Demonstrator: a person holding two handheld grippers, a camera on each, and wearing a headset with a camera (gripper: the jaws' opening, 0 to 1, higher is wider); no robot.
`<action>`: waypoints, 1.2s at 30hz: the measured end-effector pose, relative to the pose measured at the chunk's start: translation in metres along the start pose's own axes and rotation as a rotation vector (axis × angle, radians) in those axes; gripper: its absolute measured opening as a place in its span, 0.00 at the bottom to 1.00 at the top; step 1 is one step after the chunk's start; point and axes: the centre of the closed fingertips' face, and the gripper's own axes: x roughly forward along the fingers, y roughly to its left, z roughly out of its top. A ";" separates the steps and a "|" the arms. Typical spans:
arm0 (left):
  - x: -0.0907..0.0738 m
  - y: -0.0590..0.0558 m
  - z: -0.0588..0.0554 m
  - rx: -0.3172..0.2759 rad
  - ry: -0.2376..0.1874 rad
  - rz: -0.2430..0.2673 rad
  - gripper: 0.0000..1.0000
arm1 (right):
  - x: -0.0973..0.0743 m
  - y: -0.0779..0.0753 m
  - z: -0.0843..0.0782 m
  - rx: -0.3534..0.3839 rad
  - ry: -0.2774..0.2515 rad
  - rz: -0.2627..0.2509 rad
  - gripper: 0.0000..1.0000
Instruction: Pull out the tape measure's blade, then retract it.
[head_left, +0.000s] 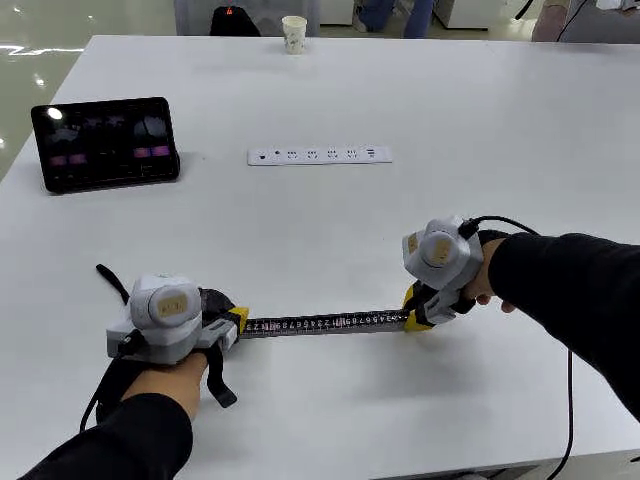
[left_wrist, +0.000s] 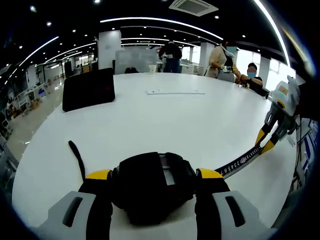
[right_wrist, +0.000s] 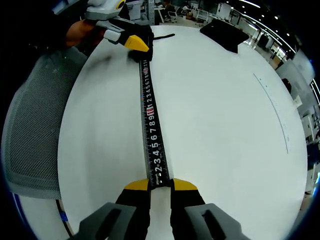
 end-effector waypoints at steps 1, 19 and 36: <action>0.000 0.000 0.000 0.006 0.001 0.002 0.62 | 0.000 0.000 0.000 0.001 -0.003 0.000 0.11; 0.001 0.000 -0.003 0.029 0.020 -0.002 0.61 | 0.003 0.003 0.008 -0.097 0.007 0.005 0.12; 0.000 0.000 -0.003 0.029 0.025 -0.008 0.62 | 0.010 0.006 0.028 -0.118 -0.001 0.026 0.12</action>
